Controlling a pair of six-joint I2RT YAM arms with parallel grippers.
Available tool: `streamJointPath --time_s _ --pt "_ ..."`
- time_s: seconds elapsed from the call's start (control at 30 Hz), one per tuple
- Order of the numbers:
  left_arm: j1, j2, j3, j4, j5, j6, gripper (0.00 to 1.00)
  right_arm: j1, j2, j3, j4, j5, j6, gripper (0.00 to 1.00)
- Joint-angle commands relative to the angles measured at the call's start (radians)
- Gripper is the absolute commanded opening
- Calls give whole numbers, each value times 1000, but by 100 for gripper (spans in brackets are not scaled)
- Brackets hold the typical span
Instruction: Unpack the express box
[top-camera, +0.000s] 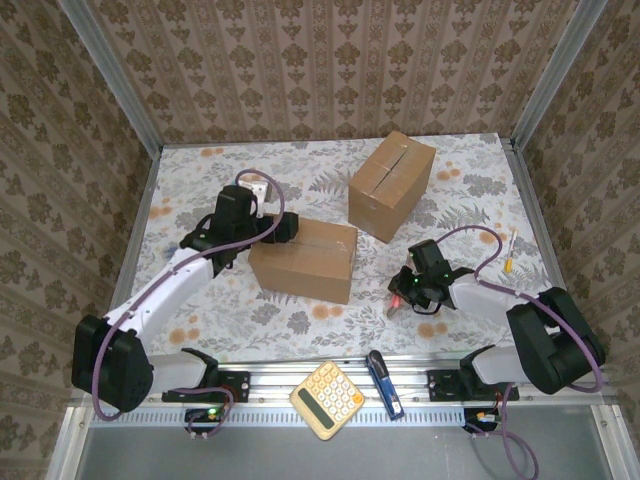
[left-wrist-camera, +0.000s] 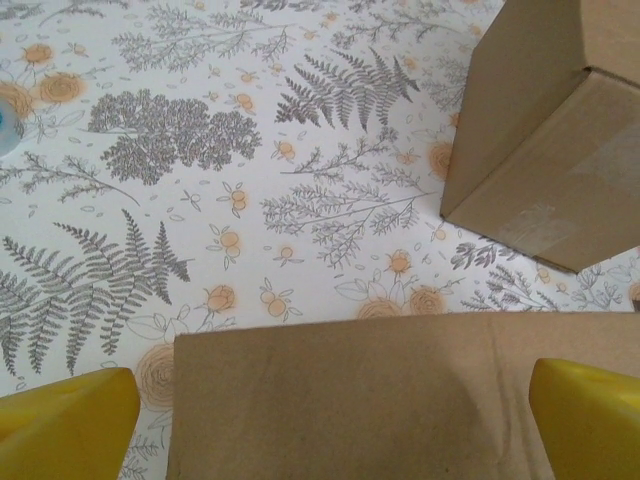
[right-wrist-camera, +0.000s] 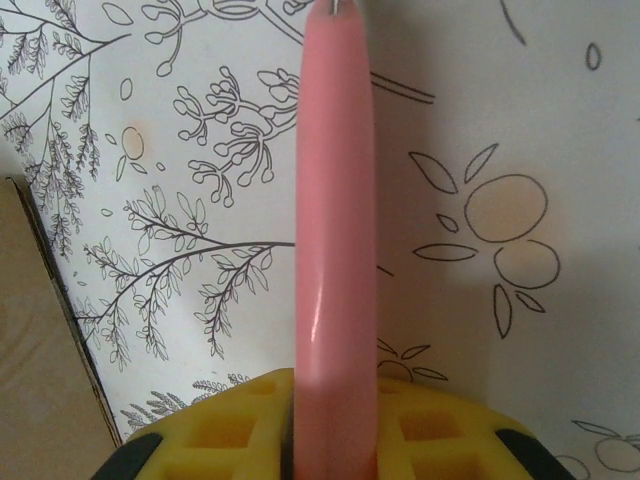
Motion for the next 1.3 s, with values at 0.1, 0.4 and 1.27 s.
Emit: streamJointPath --time_s 0.1,0.4,1.27 --pt "-4 -9 60 -51 11 39 100 0 98 -36 93 10 36 0" --pt "-4 -119 110 -239 11 -5 100 -10 98 -38 1 52 75 15" --pt "-37 -562 -323 -494 193 -403 1 6 -373 285 -493 98 -241 100"
